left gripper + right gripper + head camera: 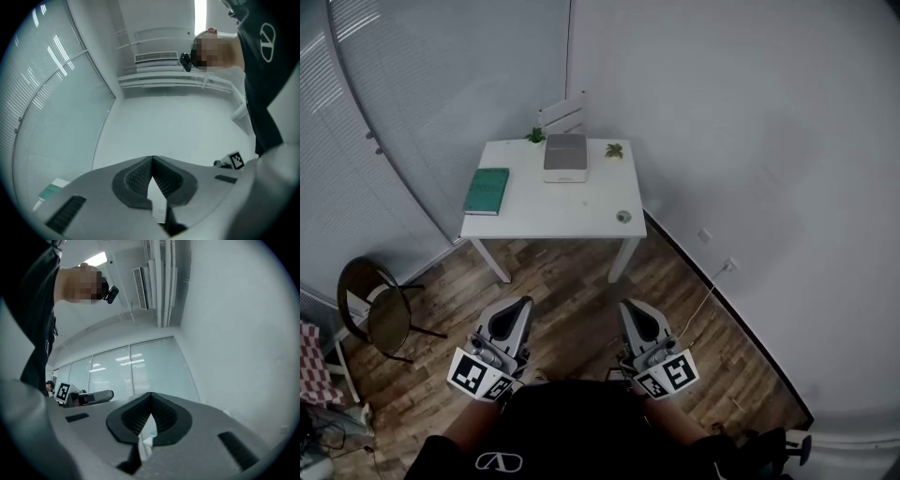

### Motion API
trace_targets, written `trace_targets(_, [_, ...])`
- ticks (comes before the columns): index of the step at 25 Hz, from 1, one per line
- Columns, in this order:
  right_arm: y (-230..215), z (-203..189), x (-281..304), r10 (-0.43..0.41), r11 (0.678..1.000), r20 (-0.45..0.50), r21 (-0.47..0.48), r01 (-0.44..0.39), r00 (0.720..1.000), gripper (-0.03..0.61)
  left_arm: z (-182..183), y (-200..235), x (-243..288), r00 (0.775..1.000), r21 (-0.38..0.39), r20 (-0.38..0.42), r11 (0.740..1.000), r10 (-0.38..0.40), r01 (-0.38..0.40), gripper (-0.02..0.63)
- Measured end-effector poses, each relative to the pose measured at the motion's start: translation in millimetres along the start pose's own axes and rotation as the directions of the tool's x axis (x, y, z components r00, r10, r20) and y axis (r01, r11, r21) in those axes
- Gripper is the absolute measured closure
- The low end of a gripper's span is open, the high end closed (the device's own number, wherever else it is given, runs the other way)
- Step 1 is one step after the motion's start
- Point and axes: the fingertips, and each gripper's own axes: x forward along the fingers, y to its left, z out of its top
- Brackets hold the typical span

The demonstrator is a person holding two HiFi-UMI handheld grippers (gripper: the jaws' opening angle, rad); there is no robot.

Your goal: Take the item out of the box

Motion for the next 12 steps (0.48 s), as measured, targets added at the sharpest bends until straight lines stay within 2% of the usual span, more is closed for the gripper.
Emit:
trace_targets(7, [-36.2, -8.6, 10.2, 0.038, 0.999, 0.002, 0.034, -0.038, 0.999, 0.574, -11.3, 2.1, 27.2, 0.999, 0.025, 0.002, 0.999, 0.04, -0.04, 0.609])
trace_targets(12, [-60.2, -16.7, 34.7, 0.041, 0.999, 0.006, 0.034, -0.041, 0.999, 0.574, -17.9, 26.9, 51.5, 0.999, 0.038, 0.012, 0.998, 0.043, -0.044, 0.609])
